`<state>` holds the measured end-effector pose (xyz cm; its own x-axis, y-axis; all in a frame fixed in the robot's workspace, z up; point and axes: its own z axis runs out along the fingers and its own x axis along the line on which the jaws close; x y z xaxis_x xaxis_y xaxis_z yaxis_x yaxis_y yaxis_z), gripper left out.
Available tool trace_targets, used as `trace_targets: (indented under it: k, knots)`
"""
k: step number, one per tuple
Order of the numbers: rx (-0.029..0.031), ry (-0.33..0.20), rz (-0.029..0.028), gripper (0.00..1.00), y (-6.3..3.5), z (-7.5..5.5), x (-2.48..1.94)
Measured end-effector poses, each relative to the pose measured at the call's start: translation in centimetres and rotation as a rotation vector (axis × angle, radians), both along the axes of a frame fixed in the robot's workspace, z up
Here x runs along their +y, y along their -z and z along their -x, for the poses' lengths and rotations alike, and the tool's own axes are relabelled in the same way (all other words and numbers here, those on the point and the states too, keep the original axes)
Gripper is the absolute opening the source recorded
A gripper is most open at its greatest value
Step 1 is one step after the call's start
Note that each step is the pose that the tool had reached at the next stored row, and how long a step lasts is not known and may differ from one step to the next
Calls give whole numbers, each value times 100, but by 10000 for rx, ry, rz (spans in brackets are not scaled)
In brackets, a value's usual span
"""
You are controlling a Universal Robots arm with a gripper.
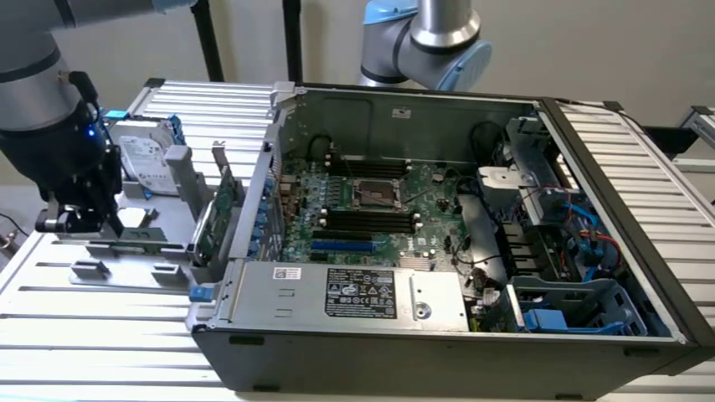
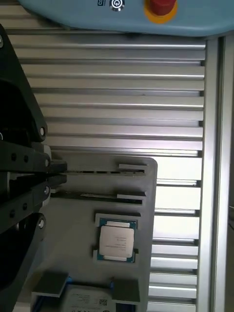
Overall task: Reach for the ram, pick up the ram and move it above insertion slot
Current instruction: 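Pick up the ram and move it above insertion slot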
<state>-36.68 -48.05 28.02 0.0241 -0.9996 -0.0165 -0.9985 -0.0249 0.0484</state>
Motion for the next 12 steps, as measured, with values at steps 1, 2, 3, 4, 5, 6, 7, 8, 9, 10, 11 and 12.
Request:
trace_targets:
  k: [1,2,3,4,5,6,7,8,9,10,11,12]
  knots:
    - [-2,-15,-15,13,-49,-27,0]
    - [-2,-27,-33,13,-93,-54,0]
    - [0,-40,-48,13,-139,-81,0]
    - [-2,-54,-67,13,-184,-108,0]
    - [-2,-67,-85,13,-228,-135,0]
    - [-1,-80,-100,13,-274,-162,0]
    - [-1,-93,-119,13,-320,-191,0]
    - [-1,-106,-136,13,-365,-218,0]
    - [-1,-119,-154,13,-412,-248,-1]
    - [-1,-130,-170,13,-456,-275,-1]
    - [0,-141,-186,13,-501,-304,-1]
    - [-1,-152,-202,13,-546,-334,-1]
